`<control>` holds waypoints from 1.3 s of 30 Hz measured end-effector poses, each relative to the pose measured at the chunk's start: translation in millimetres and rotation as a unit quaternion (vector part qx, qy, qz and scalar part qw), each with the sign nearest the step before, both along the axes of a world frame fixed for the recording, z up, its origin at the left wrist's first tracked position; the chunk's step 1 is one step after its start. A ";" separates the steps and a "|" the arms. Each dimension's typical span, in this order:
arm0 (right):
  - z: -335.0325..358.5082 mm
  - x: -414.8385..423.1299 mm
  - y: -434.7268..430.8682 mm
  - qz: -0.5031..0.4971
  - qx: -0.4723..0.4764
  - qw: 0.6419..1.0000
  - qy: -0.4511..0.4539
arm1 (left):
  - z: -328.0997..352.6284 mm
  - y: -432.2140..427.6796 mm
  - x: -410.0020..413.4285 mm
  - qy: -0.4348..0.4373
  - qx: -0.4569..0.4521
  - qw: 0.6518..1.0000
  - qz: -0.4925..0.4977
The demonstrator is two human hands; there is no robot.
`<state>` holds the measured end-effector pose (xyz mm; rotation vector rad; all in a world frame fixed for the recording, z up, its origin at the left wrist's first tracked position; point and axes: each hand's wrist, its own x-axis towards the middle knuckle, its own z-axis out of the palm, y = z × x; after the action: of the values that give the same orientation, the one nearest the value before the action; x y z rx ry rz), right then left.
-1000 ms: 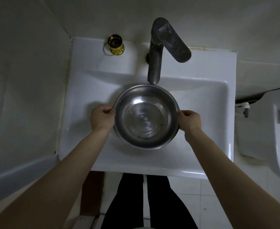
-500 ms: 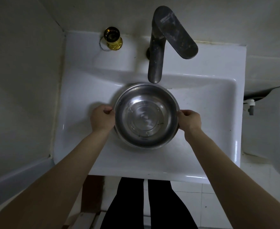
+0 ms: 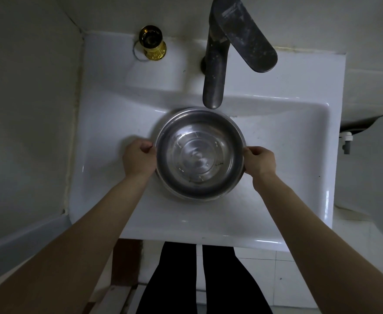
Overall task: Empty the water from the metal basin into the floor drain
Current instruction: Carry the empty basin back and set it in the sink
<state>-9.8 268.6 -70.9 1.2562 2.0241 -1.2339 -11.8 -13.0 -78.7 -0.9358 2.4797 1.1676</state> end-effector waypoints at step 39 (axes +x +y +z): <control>7.7 0.9 -6.6 0.017 0.013 1.000 0.022 | 7.2 0.9 -5.3 -0.028 0.002 1.000 -0.011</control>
<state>-8.9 262.1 -63.1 1.2121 2.0903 -1.2349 -17.2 -12.1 -71.5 -0.9261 2.4354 1.1245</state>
